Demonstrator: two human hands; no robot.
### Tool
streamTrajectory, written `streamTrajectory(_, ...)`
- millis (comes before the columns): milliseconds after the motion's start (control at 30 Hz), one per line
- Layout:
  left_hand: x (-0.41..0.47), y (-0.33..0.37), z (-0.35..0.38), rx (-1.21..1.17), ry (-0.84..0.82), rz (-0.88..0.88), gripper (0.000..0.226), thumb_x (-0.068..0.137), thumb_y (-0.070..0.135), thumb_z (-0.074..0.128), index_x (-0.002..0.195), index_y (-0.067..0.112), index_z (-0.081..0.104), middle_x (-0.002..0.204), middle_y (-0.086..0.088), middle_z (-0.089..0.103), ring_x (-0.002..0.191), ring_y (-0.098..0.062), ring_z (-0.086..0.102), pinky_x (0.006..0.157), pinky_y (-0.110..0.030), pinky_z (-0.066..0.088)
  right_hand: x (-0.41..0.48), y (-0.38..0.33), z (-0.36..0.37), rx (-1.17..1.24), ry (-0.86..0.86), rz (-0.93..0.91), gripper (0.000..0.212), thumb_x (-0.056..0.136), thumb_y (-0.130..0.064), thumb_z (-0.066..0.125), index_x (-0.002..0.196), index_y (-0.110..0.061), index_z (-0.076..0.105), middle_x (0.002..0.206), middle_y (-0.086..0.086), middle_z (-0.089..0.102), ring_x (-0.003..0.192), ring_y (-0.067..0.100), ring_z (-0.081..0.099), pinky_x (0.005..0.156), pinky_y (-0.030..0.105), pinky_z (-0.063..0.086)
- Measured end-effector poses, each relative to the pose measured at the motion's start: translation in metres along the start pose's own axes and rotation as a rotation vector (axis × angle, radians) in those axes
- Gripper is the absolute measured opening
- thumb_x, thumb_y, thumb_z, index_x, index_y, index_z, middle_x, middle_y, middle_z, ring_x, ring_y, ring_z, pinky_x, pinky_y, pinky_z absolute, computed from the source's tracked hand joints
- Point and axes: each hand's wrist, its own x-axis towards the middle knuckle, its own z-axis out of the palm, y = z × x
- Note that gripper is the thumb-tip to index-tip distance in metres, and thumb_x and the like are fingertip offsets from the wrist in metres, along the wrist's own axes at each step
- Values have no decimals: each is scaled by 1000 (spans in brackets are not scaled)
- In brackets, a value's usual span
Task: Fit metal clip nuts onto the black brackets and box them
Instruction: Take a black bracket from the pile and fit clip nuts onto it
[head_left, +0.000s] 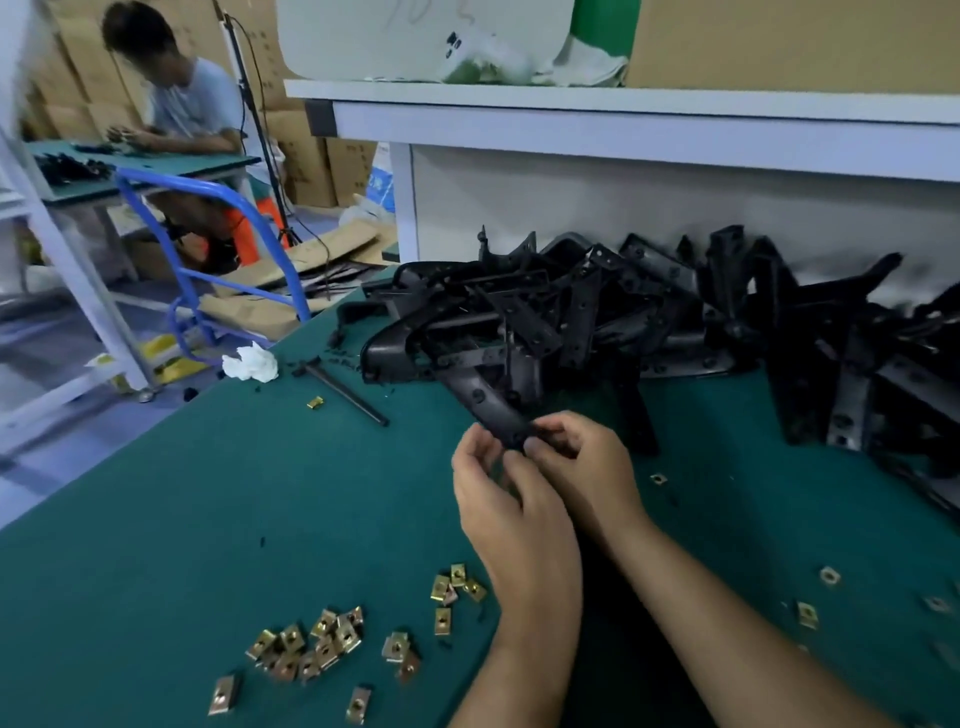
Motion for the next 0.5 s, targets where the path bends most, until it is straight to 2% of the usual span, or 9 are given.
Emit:
streamTrajectory(100,0,2,-1,29,-48,-4,42,103,26,54,145,23,47,134,10,57,119,4,54,87,2,38,-41,-1,-22,63,-59,51,11,90,-18,72,94,-28,75,87,-9,76,85,3,71,82,32,58)
streamTrajectory(233,-7,10,-4,53,-58,72,58,98,30,65,147,19,38,130,3,43,109,11,47,91,-5,40,-89,-4,-53,85,-32,88,16,92,-14,71,93,-30,76,89,-17,75,86,-2,69,77,17,53)
streamTrajectory(300,-10,15,-5,65,-76,107,66,94,39,69,148,19,36,134,-2,35,116,1,43,98,-14,38,-112,-6,-72,60,17,51,20,91,-14,72,92,-33,76,88,-21,75,86,-4,68,74,10,49)
streamTrajectory(367,-15,21,-4,-33,-91,57,65,95,50,63,147,21,36,136,-3,33,122,-14,41,100,-28,41,-133,-8,-93,20,92,11,17,91,-15,73,94,-31,78,87,-21,74,86,-5,68,73,9,48)
streamTrajectory(433,-20,32,-2,-172,-71,-25,59,99,52,55,146,21,38,130,3,35,117,-13,43,96,-29,42,-150,-10,-116,-2,173,-20,15,90,-16,74,97,-29,79,86,-22,74,85,-5,68,72,8,47)
streamTrajectory(500,-21,34,-1,-276,-123,-130,54,102,50,49,145,18,42,120,13,43,110,-7,50,98,-31,42,-161,-11,-139,0,246,-46,15,91,-16,74,98,-29,79,86,-21,74,85,-4,68,72,9,48)
